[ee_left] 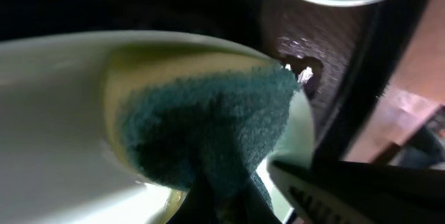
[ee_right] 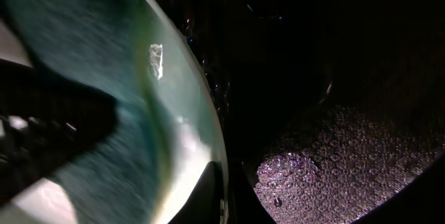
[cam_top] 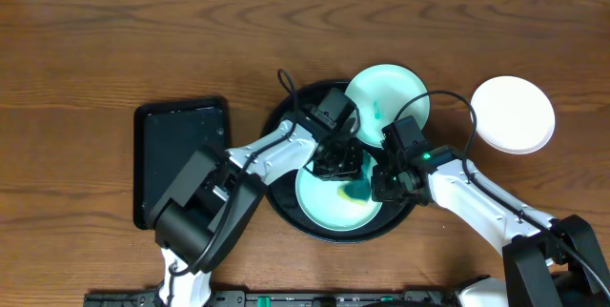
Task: Clean dirty plates on tray and stack at the side
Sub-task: 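Scrub the lower green plate with the sponge in the left gripper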
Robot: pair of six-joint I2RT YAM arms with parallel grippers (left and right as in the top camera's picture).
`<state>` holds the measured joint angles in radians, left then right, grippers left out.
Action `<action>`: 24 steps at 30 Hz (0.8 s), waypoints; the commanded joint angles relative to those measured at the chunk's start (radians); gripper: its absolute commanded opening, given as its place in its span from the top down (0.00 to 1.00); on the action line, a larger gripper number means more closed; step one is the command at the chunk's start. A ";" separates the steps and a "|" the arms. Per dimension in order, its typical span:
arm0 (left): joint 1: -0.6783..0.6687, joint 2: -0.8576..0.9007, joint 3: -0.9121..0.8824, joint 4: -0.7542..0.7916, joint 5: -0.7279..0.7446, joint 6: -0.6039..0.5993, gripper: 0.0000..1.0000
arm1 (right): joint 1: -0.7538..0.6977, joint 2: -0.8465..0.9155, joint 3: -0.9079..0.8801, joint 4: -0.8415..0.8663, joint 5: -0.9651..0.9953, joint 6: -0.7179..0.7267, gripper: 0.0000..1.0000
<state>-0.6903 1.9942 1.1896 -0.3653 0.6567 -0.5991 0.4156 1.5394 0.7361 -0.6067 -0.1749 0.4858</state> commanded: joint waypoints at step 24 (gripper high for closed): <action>0.130 0.054 0.035 -0.624 -0.605 -0.075 0.93 | 0.022 0.000 0.003 -0.018 -0.017 -0.008 0.98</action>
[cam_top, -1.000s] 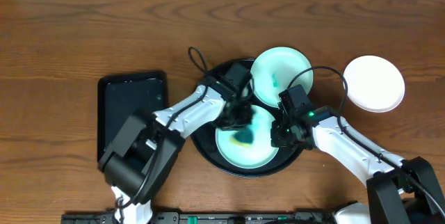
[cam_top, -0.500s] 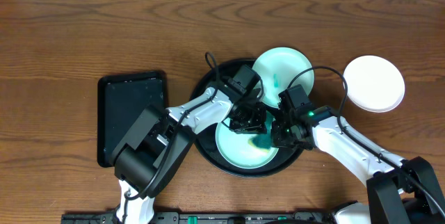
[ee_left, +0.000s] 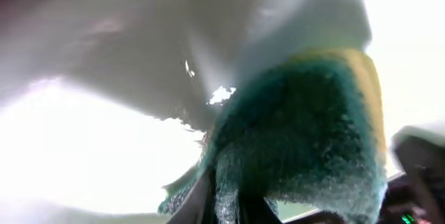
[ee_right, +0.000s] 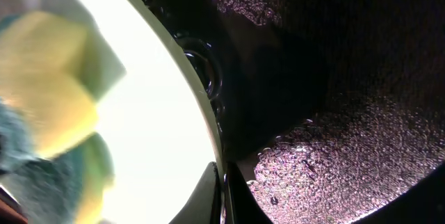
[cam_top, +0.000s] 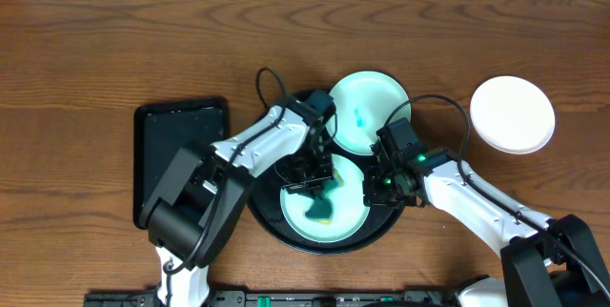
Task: Clean dirty plates on tray and stack at the side
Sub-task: 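Scrub the lower green plate with the sponge in the left gripper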
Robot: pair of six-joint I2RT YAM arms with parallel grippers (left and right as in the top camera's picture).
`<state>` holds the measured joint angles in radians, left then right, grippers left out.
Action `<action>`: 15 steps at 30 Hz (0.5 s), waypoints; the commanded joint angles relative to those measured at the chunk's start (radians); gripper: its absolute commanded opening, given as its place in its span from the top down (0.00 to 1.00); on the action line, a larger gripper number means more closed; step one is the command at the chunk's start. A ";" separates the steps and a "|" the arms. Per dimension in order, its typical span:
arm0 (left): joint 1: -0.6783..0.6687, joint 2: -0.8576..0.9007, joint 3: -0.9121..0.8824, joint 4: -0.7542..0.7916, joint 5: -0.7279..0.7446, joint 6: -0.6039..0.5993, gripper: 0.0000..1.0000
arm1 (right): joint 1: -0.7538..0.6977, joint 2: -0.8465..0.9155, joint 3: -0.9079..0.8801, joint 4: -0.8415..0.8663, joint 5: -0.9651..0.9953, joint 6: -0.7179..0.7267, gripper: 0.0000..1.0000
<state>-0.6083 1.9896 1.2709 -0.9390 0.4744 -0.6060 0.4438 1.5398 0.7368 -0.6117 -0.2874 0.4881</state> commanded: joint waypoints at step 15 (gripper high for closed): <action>0.064 0.058 -0.035 0.103 -0.486 -0.010 0.93 | -0.006 0.000 0.003 -0.021 0.095 -0.011 0.98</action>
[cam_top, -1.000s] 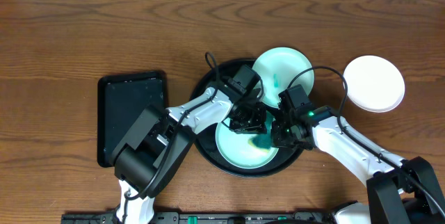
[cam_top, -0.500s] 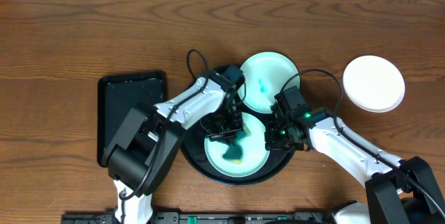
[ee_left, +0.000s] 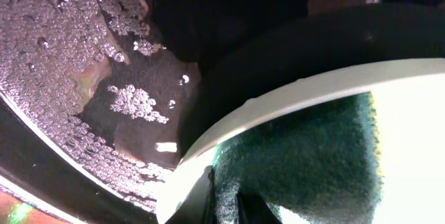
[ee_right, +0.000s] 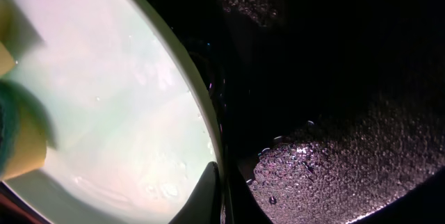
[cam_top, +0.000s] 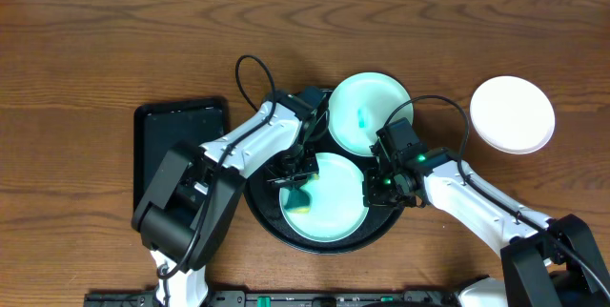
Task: Clean dirty plates on tray and stack at the side
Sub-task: 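Scrub the lower green plate with the sponge in the left gripper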
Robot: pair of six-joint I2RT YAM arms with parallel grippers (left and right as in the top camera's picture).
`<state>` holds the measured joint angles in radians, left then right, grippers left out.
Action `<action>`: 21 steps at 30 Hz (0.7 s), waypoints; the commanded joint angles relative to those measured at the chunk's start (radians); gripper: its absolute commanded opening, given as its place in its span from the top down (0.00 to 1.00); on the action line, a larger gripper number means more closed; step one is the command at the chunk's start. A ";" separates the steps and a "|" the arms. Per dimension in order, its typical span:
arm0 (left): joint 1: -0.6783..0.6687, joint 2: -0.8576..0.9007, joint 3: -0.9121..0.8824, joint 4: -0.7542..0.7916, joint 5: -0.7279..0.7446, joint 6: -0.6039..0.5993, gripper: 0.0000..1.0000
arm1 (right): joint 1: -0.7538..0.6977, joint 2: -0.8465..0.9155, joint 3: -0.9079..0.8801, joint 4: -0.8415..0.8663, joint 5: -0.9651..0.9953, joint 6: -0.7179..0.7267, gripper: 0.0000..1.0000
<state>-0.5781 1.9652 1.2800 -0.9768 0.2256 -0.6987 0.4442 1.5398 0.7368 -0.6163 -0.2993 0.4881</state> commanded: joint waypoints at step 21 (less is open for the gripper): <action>-0.192 0.083 -0.044 0.443 0.483 0.235 0.93 | -0.006 0.000 0.002 -0.053 0.106 -0.014 0.98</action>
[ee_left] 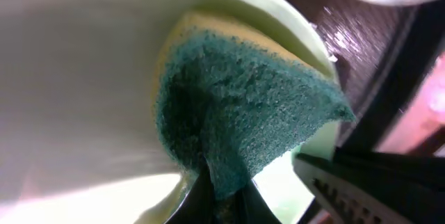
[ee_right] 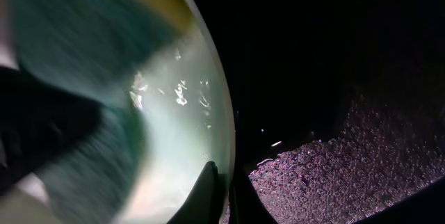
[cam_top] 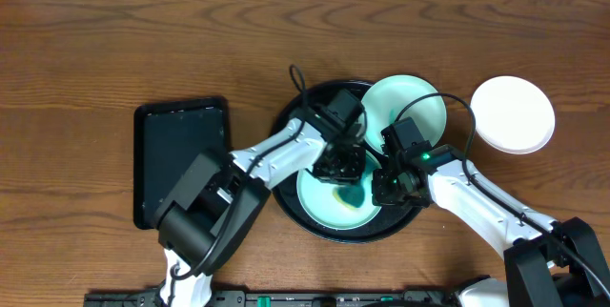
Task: Clean dirty plates on tray and stack at the side
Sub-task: 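Scrub the lower green plate with the sponge in the left gripper, then return the sponge to the black tray and release with left gripper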
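A pale green plate [cam_top: 324,207] lies in the round black tray [cam_top: 286,202]. My left gripper [cam_top: 343,169] is shut on a green and yellow sponge [cam_top: 355,193] pressed onto the plate's right part. In the left wrist view the sponge [ee_left: 236,113] bulges out above the left gripper [ee_left: 222,193]. My right gripper [cam_top: 381,191] is shut on the plate's right rim, and the right wrist view shows the right gripper [ee_right: 224,182] pinching that rim [ee_right: 221,113]. A second pale green plate [cam_top: 410,107] with a green smear leans on the tray's far right edge.
A white plate [cam_top: 513,114] sits on the wooden table to the right of the tray. A black rectangular tray [cam_top: 181,159] lies at the left. Cables loop over both wrists near the round tray.
The sponge has gone from the plate's left edge to its right part, close to my right gripper. The round tray and both green plates sit further right.
The sponge was first on the plate's right part, then near its middle, then at its left edge, and now it is back at the right. My right gripper kept hold of the rim throughout. The tray lay further left, then right again.
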Robot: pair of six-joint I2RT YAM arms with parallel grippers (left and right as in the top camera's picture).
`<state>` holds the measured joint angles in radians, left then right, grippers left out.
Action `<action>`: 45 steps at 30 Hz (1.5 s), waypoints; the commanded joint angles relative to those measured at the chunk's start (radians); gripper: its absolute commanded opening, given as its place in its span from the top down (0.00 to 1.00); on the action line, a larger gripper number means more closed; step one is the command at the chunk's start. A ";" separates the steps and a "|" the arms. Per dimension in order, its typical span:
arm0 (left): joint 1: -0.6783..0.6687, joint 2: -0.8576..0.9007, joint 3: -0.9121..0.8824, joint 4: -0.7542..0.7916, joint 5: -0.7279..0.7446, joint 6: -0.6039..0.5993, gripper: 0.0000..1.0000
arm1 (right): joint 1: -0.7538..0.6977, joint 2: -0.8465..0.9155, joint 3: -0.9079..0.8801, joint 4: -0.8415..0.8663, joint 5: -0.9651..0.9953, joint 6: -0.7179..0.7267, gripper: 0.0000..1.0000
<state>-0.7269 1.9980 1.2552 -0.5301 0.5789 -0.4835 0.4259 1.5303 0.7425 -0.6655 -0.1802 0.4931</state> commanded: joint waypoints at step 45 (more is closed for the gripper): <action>0.829 -0.266 -0.021 -0.475 -0.490 0.080 0.93 | 0.012 0.010 -0.003 0.002 -0.035 -0.019 0.99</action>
<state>0.0898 1.6672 1.2343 -0.9981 0.0978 -0.4362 0.4259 1.5303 0.7429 -0.6651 -0.1818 0.4931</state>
